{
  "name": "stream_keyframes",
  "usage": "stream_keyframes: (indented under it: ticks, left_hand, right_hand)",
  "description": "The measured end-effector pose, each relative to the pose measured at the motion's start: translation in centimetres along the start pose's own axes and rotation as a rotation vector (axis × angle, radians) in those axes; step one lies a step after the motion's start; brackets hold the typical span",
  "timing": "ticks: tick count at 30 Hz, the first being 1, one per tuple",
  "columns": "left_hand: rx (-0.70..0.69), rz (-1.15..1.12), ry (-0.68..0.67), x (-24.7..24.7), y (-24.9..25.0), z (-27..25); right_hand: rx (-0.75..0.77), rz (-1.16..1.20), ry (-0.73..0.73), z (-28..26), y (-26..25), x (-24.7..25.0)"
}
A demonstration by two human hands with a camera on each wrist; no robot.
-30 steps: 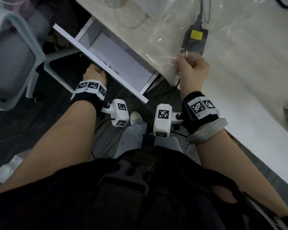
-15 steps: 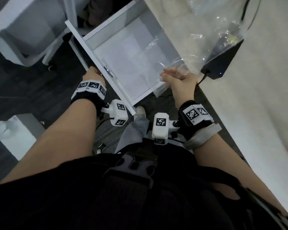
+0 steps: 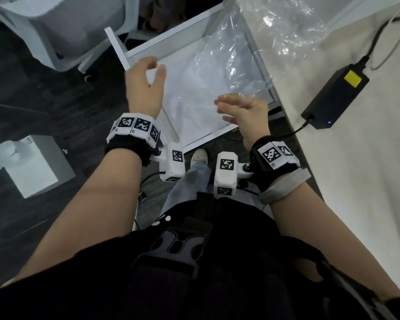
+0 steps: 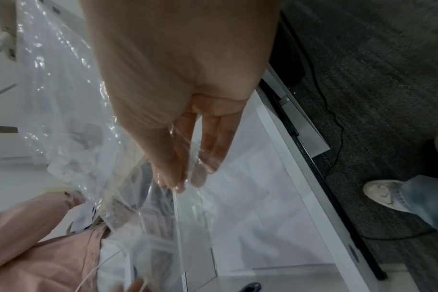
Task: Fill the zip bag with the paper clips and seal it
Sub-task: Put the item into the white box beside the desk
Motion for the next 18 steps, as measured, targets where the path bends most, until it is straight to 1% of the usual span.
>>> stream_keyframes:
  ticks: [2,3,4,6,9,11,12,14,16,18]
  left_hand:
    - [0.071,-0.144,-0.290,-2.0,1.1,0.0]
    - [0.097,-0.186,-0.380,-2.8,1.5,0.0]
    - [0.104,-0.203,-0.410,-3.1,1.7,0.1]
    - [0.076,-0.144,-0.351,-3.0,1.6,0.6]
    - [0.002,0.153,-0.168,-1.7,1.0,1.7]
    - [-0.007,0.335,-0.121,-1.2,0.8,2.2]
    - [0.020,0.399,-0.137,-1.3,0.5,2.4]
    - [0.072,0.487,-0.217,-2.0,0.0,2.9]
    - [0.105,0.521,-0.290,-2.9,-0.4,3.2]
    - [0.108,0.510,-0.309,-3.8,-0.8,3.3]
  right_hand:
    - [-0.028,0.017,-0.036,0.2,0.0,-0.2]
    - [-0.046,0.028,-0.047,0.4,0.1,-0.3]
    - [-0.065,0.029,-0.054,0.5,0.3,-0.3]
    - [-0.130,0.014,-0.061,0.8,1.1,-0.2]
    - [-0.248,-0.036,-0.034,1.3,2.8,0.3]
    - [-0.307,-0.050,0.009,1.5,3.6,0.7]
    - [-0.328,-0.058,0.021,1.5,3.8,0.8]
    - [-0.368,-0.082,0.023,1.5,4.1,0.9]
    - [-0.396,-0.092,0.004,1.6,4.4,0.7]
    - [-0.415,-0.098,0.000,1.9,4.8,0.7]
Point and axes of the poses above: each hand's wrist, its own z-axis towards the middle knuckle, its own x-axis out of the back of the hand, y = z × x, the point moved 4 cm from there along z, towards the middle knuckle, and after that the axes turned 7 degrees about -z, right-handed, at the moved point
